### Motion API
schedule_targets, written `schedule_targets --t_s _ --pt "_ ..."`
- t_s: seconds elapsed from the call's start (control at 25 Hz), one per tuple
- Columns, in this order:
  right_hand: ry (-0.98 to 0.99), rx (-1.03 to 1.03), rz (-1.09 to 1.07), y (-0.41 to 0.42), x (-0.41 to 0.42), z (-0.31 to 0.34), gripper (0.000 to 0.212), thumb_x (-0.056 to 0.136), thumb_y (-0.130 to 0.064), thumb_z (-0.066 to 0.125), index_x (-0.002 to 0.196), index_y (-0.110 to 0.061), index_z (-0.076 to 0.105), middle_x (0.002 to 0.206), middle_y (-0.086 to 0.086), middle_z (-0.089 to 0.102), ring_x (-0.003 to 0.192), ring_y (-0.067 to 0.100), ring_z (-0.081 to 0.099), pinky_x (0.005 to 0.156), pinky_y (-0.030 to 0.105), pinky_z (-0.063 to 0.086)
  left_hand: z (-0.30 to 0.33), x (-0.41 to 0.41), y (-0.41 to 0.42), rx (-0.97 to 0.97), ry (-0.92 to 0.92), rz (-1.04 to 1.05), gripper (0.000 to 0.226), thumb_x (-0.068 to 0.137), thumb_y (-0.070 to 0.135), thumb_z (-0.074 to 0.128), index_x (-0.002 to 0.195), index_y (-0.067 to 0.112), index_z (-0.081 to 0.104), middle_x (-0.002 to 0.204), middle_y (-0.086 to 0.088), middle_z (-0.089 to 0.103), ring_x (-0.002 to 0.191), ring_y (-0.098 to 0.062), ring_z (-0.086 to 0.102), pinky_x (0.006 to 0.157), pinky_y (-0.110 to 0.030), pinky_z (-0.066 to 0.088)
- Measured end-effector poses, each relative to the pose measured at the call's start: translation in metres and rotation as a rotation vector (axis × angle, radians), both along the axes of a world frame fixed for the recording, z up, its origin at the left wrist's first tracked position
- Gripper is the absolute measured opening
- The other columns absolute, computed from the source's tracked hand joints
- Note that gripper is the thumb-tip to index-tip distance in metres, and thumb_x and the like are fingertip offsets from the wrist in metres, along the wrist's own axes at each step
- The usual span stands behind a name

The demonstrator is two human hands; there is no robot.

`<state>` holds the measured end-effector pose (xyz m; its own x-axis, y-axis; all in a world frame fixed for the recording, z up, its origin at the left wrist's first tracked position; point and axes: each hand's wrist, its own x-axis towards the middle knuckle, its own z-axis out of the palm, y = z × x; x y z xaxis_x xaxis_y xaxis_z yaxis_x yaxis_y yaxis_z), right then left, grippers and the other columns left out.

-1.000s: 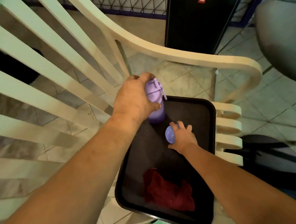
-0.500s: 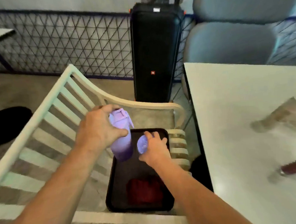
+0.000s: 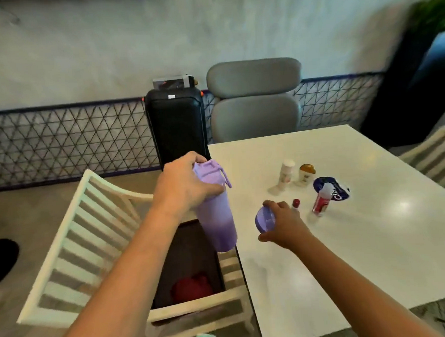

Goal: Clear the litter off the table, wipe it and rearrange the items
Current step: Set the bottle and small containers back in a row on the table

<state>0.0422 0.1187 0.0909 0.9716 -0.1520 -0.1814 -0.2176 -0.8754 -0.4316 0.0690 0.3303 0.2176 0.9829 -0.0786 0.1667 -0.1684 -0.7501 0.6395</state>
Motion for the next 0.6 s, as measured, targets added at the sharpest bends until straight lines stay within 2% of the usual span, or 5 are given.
schedule_targets --t_s 0.2,0.32,0.48,0.6 --pt "0.158 0.013 -0.162 -0.089 -0.028 -0.037 0.092 0.068 -0.041 0.077 0.142 -0.029 0.024 0.139 0.002 0.036 0.125 0.033 0.035 0.101 0.041 0.04 -0.012 0.005 -0.078 0.036 0.037 -0.09 0.055 0.06 0.036 0.081 0.108 0.028 0.056 0.1 0.004 0.058 0.087 -0.016 0.054 0.065 -0.027 0.042" --pt "0.208 0.025 -0.221 -0.141 -0.025 -0.063 0.09 0.07 -0.042 0.075 0.142 -0.029 0.023 0.139 0.001 0.034 0.127 0.033 0.032 0.099 0.04 0.041 -0.03 0.016 -0.119 0.045 0.067 -0.073 0.056 0.063 0.033 0.081 0.111 0.025 0.055 0.103 0.003 0.056 0.09 -0.016 0.053 0.068 -0.026 0.042" --pt "0.197 -0.009 -0.222 -0.193 -0.015 -0.091 0.083 0.072 -0.041 0.071 0.14 -0.028 0.026 0.135 -0.001 0.036 0.121 0.031 0.036 0.092 0.036 0.044 -0.046 0.034 -0.162 0.071 0.109 -0.015 0.058 0.062 0.027 0.082 0.113 0.021 0.056 0.106 -0.001 0.056 0.091 -0.019 0.053 0.074 -0.03 0.047" --pt "0.171 -0.035 -0.198 -0.223 0.0 -0.108 0.089 0.071 -0.045 0.071 0.142 -0.024 0.022 0.137 -0.001 0.036 0.118 0.03 0.038 0.09 0.034 0.044 -0.052 0.052 -0.189 0.089 0.139 0.053 0.058 0.061 0.025 0.083 0.113 0.021 0.056 0.106 -0.001 0.056 0.093 -0.019 0.054 0.076 -0.031 0.048"
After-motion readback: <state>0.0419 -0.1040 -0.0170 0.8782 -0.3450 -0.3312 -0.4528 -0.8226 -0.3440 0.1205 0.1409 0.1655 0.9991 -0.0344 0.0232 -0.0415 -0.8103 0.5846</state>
